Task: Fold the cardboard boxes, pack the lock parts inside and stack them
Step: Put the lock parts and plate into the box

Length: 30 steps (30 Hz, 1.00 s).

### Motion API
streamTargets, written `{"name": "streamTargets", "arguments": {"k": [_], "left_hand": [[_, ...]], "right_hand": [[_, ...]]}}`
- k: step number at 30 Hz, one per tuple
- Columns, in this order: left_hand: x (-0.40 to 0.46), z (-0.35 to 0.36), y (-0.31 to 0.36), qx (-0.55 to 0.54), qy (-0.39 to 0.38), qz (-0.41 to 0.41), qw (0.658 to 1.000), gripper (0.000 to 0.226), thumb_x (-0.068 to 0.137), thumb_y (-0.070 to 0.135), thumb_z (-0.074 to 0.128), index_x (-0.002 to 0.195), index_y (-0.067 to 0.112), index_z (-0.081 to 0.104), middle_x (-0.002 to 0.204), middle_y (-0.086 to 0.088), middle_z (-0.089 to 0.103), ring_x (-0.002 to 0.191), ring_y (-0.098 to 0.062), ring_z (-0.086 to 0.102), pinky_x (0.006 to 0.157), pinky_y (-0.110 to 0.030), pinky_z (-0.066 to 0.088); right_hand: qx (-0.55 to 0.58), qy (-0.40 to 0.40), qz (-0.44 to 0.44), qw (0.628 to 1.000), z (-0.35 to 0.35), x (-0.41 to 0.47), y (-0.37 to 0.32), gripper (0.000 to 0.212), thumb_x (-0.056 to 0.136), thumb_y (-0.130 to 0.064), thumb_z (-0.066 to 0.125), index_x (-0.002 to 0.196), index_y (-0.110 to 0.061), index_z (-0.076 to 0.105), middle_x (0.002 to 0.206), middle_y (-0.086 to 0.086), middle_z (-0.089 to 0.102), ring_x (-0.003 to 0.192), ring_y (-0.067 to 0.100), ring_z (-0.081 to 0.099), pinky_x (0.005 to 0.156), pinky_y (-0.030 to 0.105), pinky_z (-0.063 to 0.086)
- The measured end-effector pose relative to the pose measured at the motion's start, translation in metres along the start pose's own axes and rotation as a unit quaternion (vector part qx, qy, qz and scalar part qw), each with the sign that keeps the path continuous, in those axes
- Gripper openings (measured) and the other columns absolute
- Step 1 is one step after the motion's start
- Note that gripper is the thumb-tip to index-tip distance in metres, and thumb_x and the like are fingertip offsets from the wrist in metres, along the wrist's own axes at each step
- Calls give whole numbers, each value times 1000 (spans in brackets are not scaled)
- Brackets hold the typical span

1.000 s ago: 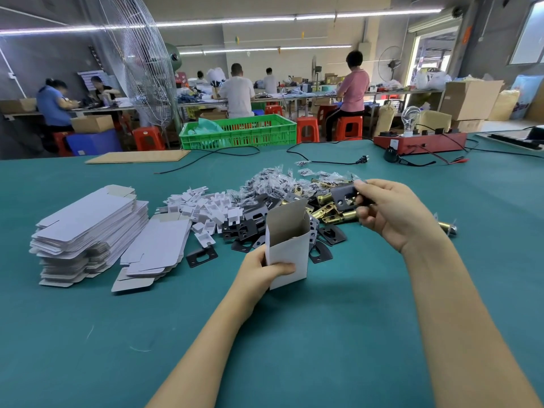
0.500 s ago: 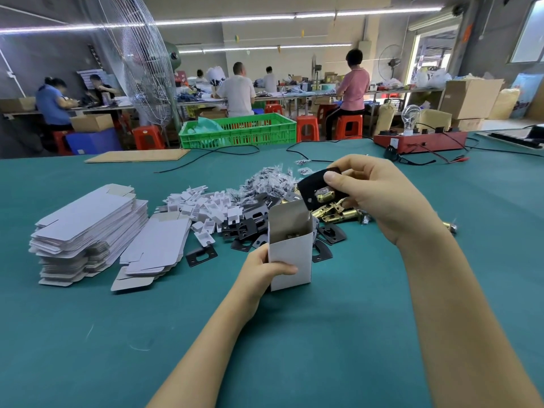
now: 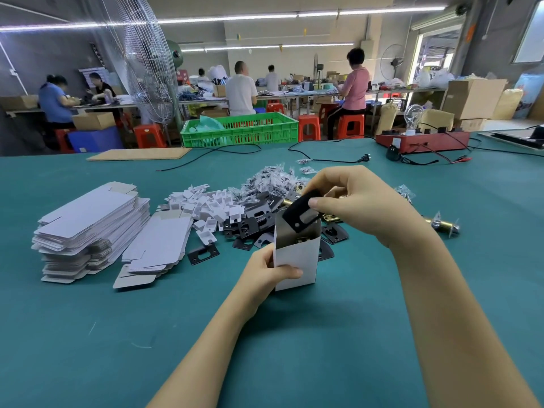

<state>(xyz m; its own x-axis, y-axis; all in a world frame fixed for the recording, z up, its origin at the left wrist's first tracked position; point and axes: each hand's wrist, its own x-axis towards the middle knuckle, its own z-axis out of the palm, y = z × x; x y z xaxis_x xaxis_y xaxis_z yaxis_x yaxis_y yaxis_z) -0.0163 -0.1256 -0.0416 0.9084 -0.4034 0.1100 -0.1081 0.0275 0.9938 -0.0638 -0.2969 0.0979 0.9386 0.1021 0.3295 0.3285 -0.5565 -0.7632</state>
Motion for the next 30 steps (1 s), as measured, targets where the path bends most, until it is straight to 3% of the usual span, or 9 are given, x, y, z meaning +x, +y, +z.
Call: {"name": "streamTargets", "arguments": {"k": [2,6,10,13,17,22,26,30], "left_hand": [[0,0,0,-5,-6,2,1000,40,62,11,71,102,19,70,97,-1,73,91,-16,67,80,-29,54],[-1,0,1,-18,-9,5,1000,42,62,10,71,103,16,69,96,-1,73,90,-16,68,77,-25,53],[0,-1,1,-29,-16,5,999,44,63,10,71,106,16,69,97,0,74,90,-15,68,74,-22,53],[1,-1,1,-31,-16,0,999,43,63,11,71,107,16,69,96,1,74,89,-13,68,73,-20,53],[3,-2,0,-36,-12,-6,999,43,64,12,72,106,17,69,99,-1,74,92,-15,68,76,-22,53],[2,-2,0,-39,-15,-3,999,42,64,11,72,106,16,69,100,-3,74,92,-16,69,76,-22,53],[2,-2,0,-24,-17,5,1000,39,65,12,73,103,18,71,101,-4,74,93,-18,68,79,-26,54],[1,-2,0,-13,-20,15,1000,36,66,12,73,99,27,74,101,-2,73,95,-18,68,84,-31,54]], "right_hand": [[-26,4,-3,1000,-1,1,2,14,85,-8,67,82,-22,69,60,-16,62,55,1,51,62,20,43],[-57,11,1,998,1,2,4,10,85,-11,68,82,-20,66,72,-2,67,68,13,60,68,28,49],[-62,-3,-14,998,2,1,4,12,84,-18,73,77,-21,64,66,-8,65,56,2,58,58,17,47],[-78,-16,-20,997,7,2,4,13,85,-17,72,77,-16,61,65,-5,66,53,4,61,58,21,52],[-109,-12,-33,993,8,3,4,6,88,-13,66,86,-17,63,68,-7,63,54,6,61,60,26,50],[-125,3,-43,991,5,3,2,16,91,-12,61,100,-24,67,82,-5,63,66,13,58,71,34,51],[-118,-10,-57,991,2,2,0,15,92,-10,60,93,-25,61,84,-6,62,72,10,56,66,26,46],[-106,-54,-49,992,-2,0,-1,22,91,-8,60,85,-29,58,88,1,66,76,16,60,68,33,51]]}}
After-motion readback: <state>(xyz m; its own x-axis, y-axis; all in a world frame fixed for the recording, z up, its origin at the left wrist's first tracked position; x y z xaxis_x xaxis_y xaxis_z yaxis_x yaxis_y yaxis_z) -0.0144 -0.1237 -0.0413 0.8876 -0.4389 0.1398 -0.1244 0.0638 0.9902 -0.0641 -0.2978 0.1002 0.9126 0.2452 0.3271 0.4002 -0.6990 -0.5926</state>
